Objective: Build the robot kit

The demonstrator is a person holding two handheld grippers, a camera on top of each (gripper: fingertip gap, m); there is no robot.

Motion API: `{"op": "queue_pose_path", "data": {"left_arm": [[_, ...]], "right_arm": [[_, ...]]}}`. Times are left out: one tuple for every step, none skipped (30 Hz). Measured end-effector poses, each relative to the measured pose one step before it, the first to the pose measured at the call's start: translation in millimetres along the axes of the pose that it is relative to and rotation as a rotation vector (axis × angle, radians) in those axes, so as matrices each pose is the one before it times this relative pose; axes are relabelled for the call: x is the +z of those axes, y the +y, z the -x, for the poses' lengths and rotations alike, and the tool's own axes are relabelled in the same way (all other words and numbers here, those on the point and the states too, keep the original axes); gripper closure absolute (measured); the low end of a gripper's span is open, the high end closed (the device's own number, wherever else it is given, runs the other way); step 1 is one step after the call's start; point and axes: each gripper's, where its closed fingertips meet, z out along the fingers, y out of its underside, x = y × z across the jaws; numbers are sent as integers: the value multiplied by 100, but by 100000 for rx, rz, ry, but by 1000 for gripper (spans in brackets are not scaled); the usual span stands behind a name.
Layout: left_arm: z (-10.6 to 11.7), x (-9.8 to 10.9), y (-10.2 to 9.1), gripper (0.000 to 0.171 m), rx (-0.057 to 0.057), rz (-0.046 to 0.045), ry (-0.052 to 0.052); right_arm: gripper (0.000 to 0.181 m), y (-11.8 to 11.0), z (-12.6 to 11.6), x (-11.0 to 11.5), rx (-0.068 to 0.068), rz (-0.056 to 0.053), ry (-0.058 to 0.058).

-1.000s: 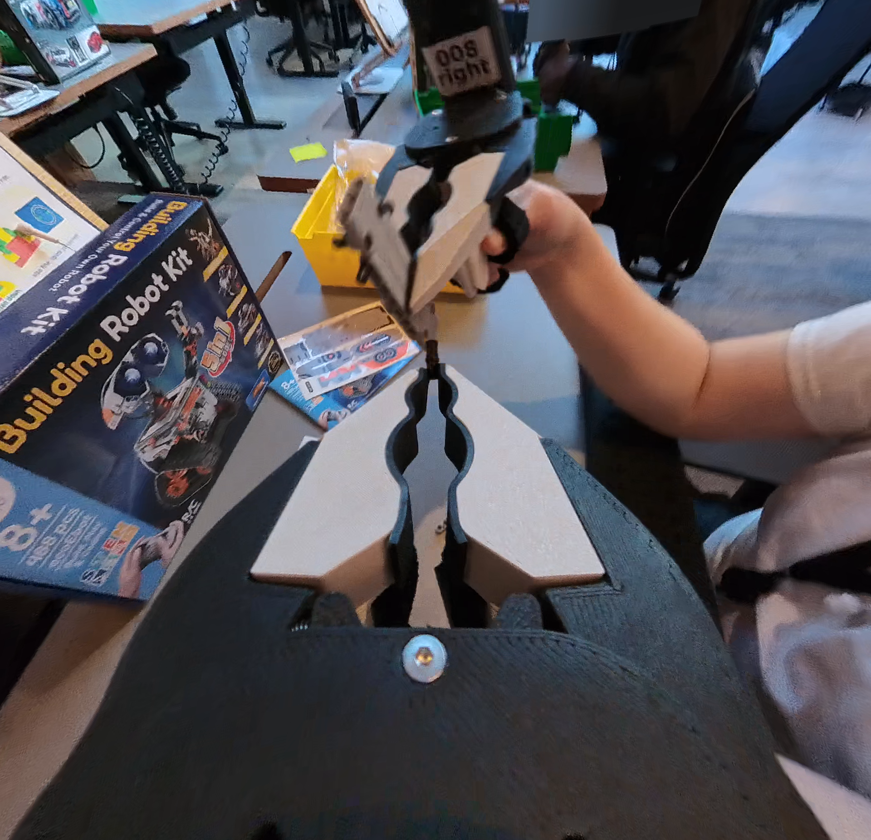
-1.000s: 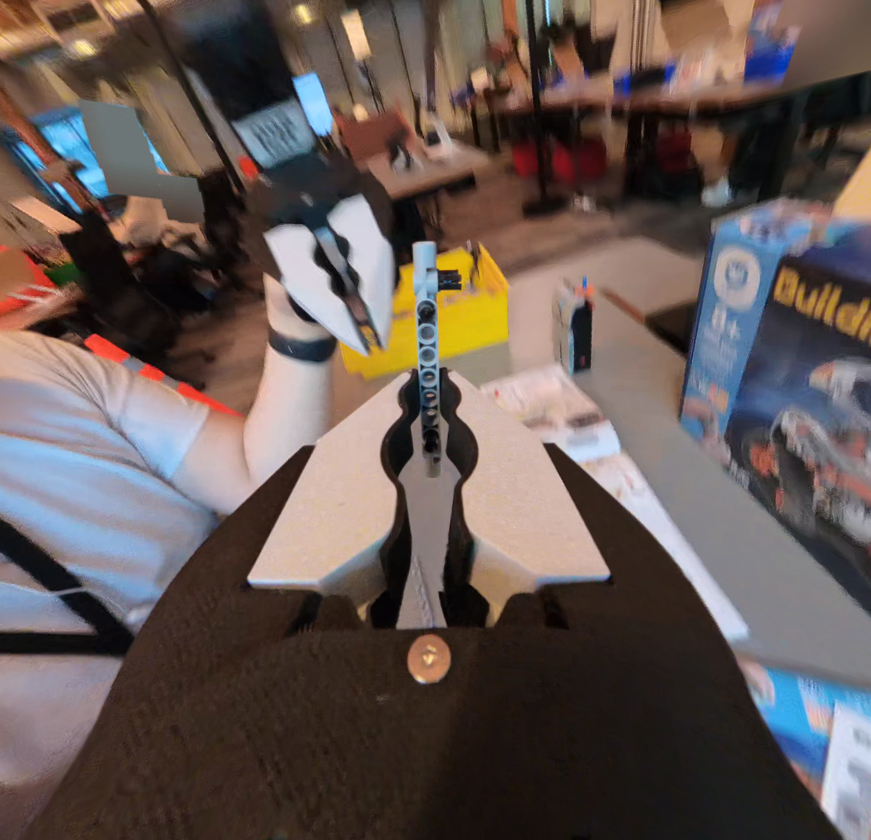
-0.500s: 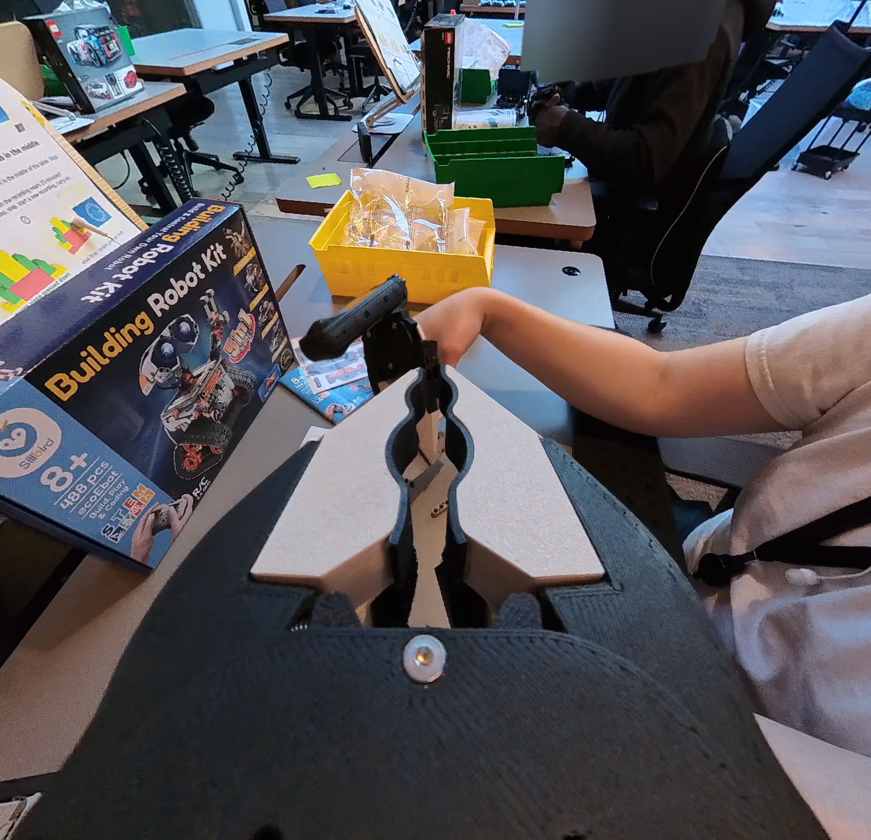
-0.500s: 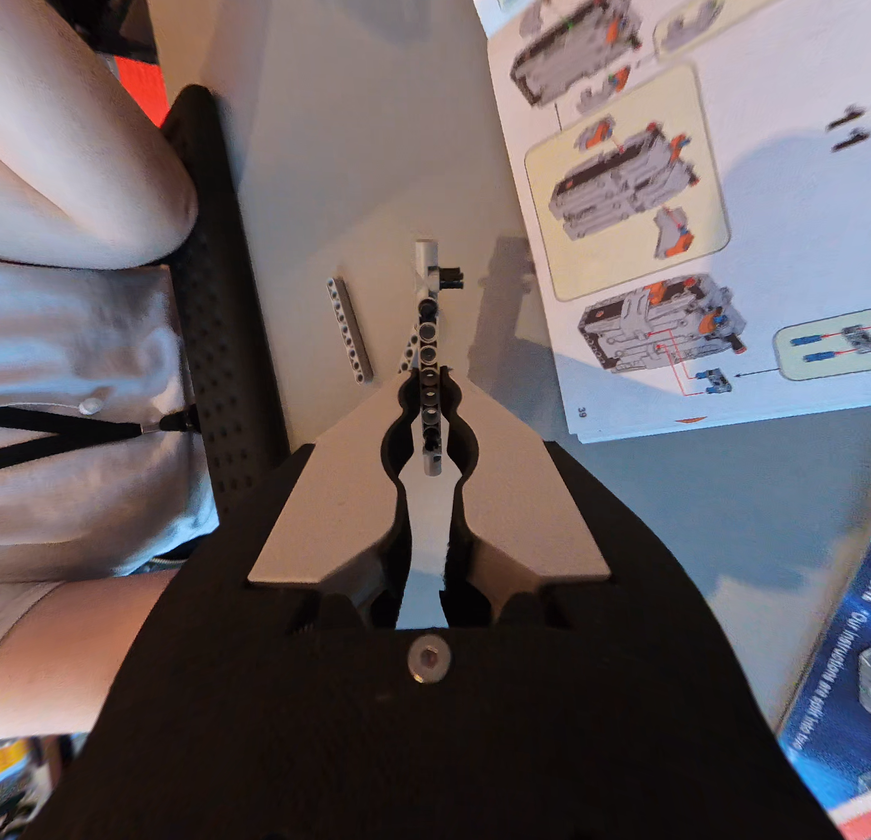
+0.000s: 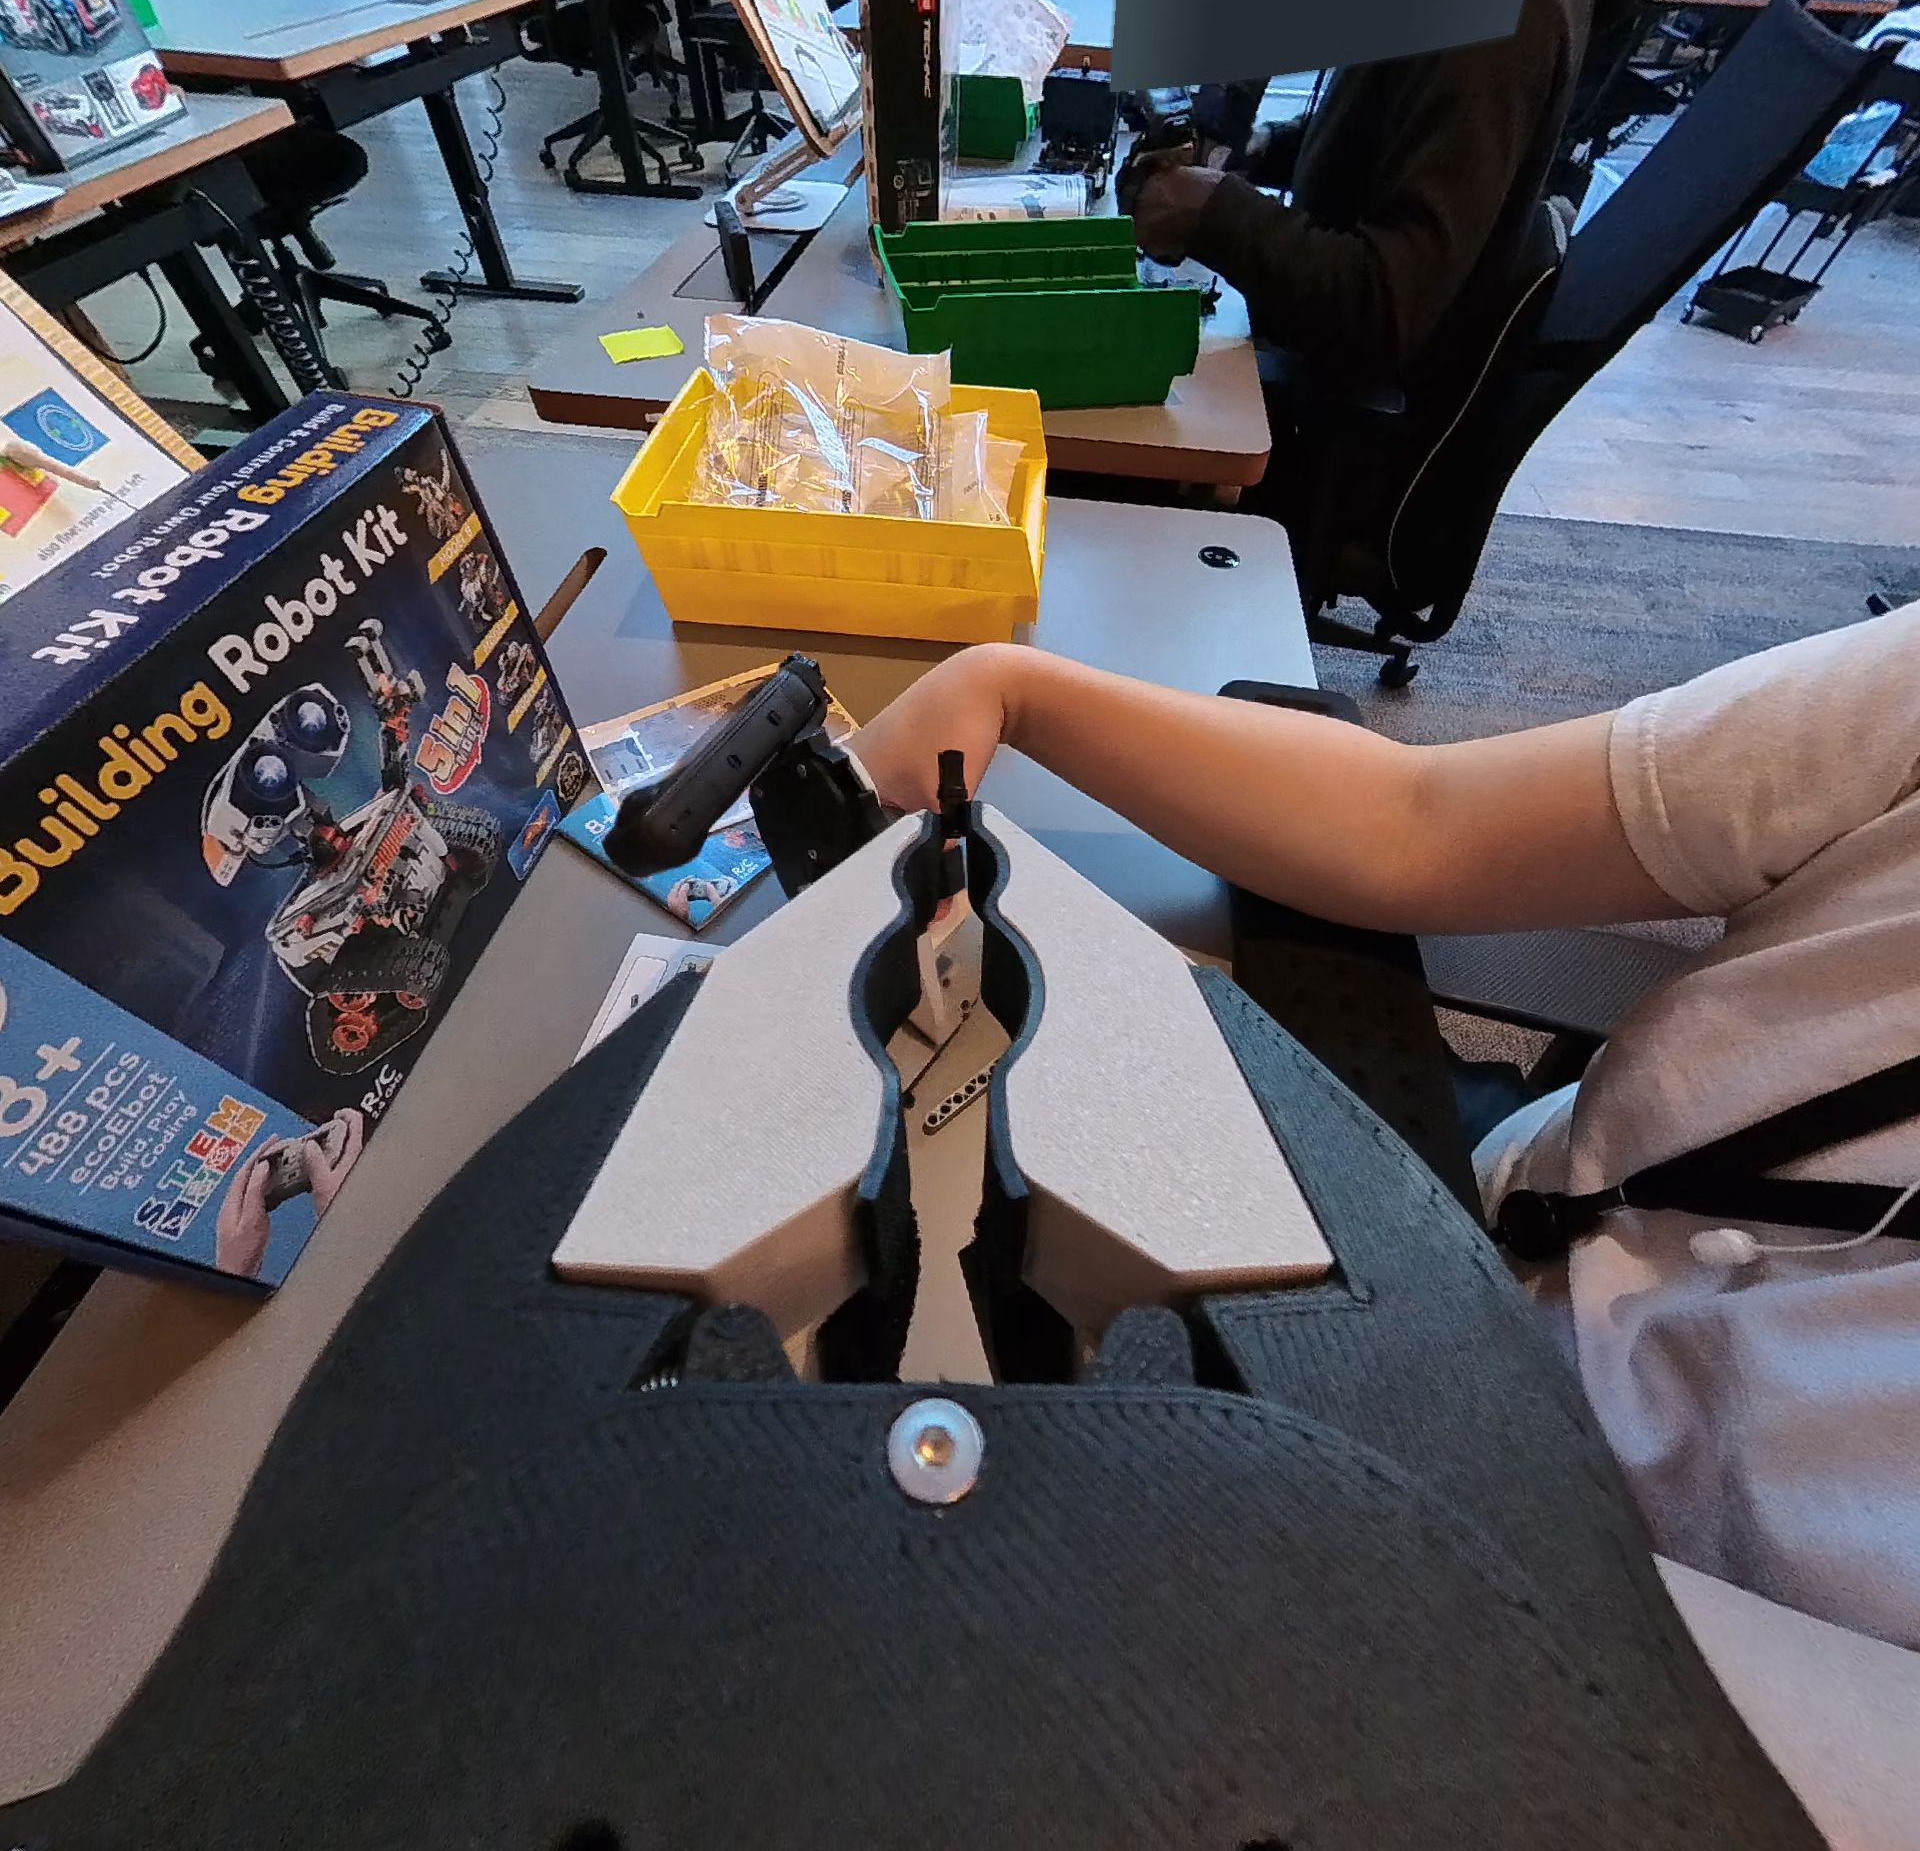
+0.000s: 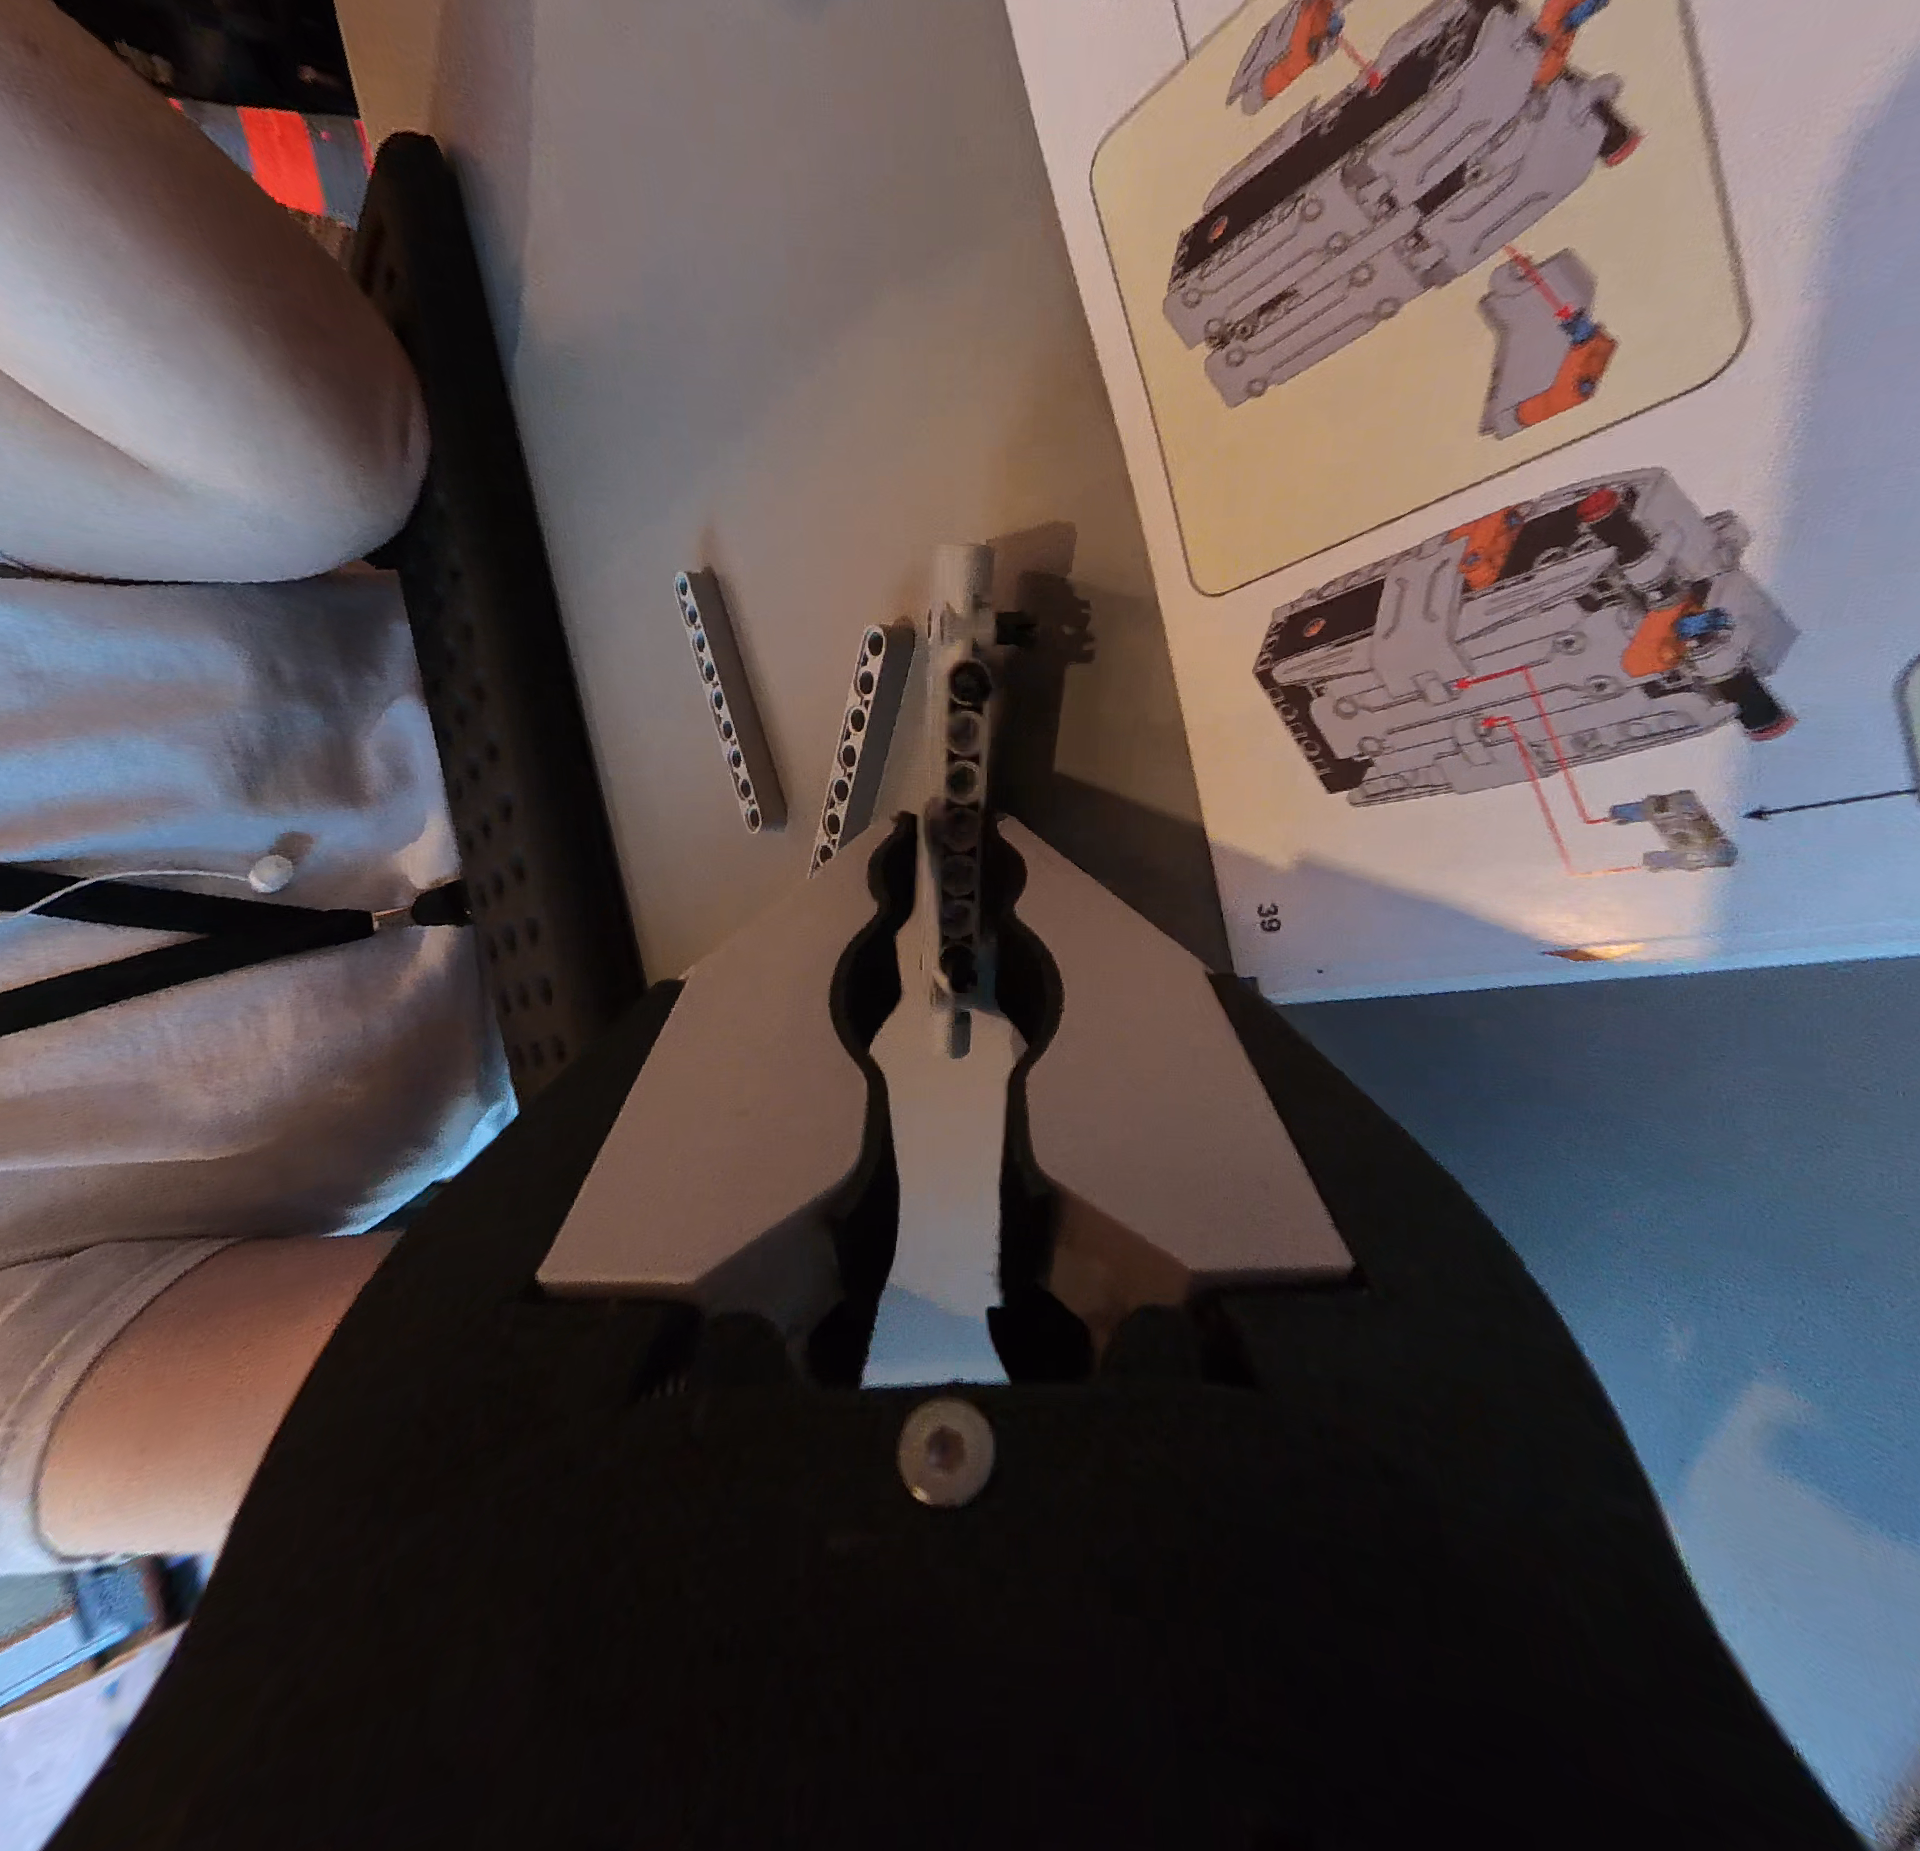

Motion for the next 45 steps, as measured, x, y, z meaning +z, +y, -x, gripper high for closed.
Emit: {"op": "queue_pose_path", "data": {"left_arm": [[-17, 65, 6, 170, -86, 76, 203], [-69, 91, 61, 170, -94, 366, 646], [-17, 106, 102, 170, -111, 597, 398], [74, 99, 79, 170, -121, 568, -192], [67, 111, 67, 170, -165, 419, -97], [-73, 141, 140, 169, -190, 798, 765], [-149, 172, 291, 169, -105, 1602, 1217], [-11, 196, 381, 169, 26, 2158, 355], [14, 188, 420, 169, -162, 2359, 164], [-178, 211, 495, 169, -421, 2734, 1422], [-241, 181, 459, 169, 138, 2621, 1687], [-142, 148, 289, 169, 451, 1577, 866], [-179, 72, 171, 169, -54, 946, 1087], [-246, -4, -3, 169, -409, 81, 1573], [-371, -63, -119, 169, -495, -833, 2278], [-469, -104, -135, 169, -697, -1087, 2770], [-444, -134, -84, 169, -555, -902, 2400], [-300, -162, -82, 169, -40, -810, 1142], [-211, -177, -124, 169, 291, -994, 411], [-377, -161, -188, 169, 358, -1302, 1532], [-503, -114, -269, 169, 378, -1695, 2486], [-444, -75, -252, 169, 330, -1424, 2192], [-237, -18, -170, 169, 409, -806, 1000], [-121, 31, -41, 169, 122, -71, 392], [-82, 83, 45, 169, -71, 485, 362], [-76, 88, 52, 169, 29, 470, 380], [-82, 83, 23, 169, 77, 300, 470], [-69, 54, 2, 169, 17, 115, 431], [-67, 39, -14, 169, -31, 27, 472], [-30, 4, -61, 169, -48, -311, 290], [-13, -40, -128, 169, -149, -763, 226], [-29, -22, -78, 169, 56, -465, 349], [5, -4, -86, 169, 425, -508, 103], [124, -49, -221, 169, 778, -1123, -746], [260, -154, -482, 169, 1675, -2524, -1969], [321, -262, -731, 169, 2814, -3917, -2948], [221, -305, -806, 170, 3743, -4513, -2766], [204, -372, -864, 169, 4504, -4960, -3254], [286, -399, -823, 166, 4990, -4628, -4172], [181, -370, -718, 161, 5080, -4012, -3944], [-195, -325, -701, 156, 4972, -3890, -1757], [-411, -247, -695, 155, 4541, -3909, -337], [-217, -161, -664, 155, 3616, -3194, -1087], [-28, -33, -586, 155, 2147, -2579, -1780], [-259, 131, -374, 156, 1257, -1401, 319]], "right_arm": [[164, -181, 70, -164, -1570, -1448, 912], [159, -14, 8, -198, -1169, -321, 1618], [156, 8, -172, -235, -1383, -134, 2787], [152, -25, -247, -306, -1110, -395, 3386], [149, 46, -301, -402, -661, 18, 3865], [149, 111, -331, -593, -175, 113, 4471], [149, 95, -514, -860, 482, -132, 6545], [149, -37, -552, -1172, 169, -590, 8188], [150, -528, -135, -1484, -3245, -2545, 7994], [150, -1564, 209, -1860, -8659, -7608, 8769], [150, -2889, 590, -2160, -13250, -13115, 8770], [150, -4064, 996, -2188, -15506, -17605, 7169], [150, -4598, 1709, -1800, -17158, -19383, 2676], [151, -4370, 2220, -1141, -18483, -17708, -584], [151, -3522, 1502, -506, -15996, -12916, 2108], [152, -2370, 572, -167, -12323, -5684, 4378], [155, -1166, 155, -142, -8424, 2135, 3319], [158, -570, 79, -217, -5130, 3468, 1983], [162, -304, 99, -252, -3835, 2998, 1314], [163, -273, 98, -206, -2950, 1952, 935], [166, -314, 120, -147, -2453, 1124, 437], [167, -298, 141, -32, -1775, 629, 82], [167, -117, 156, 79, -1286, 1031, -224], [167, 81, 79, 159, -1224, 1654, 128], [167, 79, 111, 175, -1027, 1203, -206], [167, 68, 42, 137, -518, 838, 28], [168, -31, 56, 79, -15, -69, -296], [173, -82, 181, 23, 318, -693, -1238], [176, -55, 163, -8, 434, -469, -1083], [176, -14, -56, -59, 107, -205, 202], [176, 10, -43, -67, 625, -127, 45], [177, 27, 37, -62, 1335, -39, -672], [177, 39, -56, -44, 1624, -59, -250], [177, 62, -268, -51, 1985, -126, 834], [178, 63, -546, -79, 2487, -622, 2260], [178, -21, -562, -122, 3824, -1566, 1777], [178, -83, -363, -200, 4759, -2210, 56], [178, -233, -489, -290, 4200, -3125, 959], [178, -285, -640, -350, 3400, -3008, 2176], [178, -332, -487, -366, 2953, -2642, 1460], [178, -354, -248, -331, 2356, -2359, 379], [178, -320, -222, -288, 1563, -1678, 659], [178, -236, -253, -205, 473, -896, 1409], [178, -149, -60, -127, -129, -247, 561], [178, -121, -31, -45, -208, 71, 510]]}}
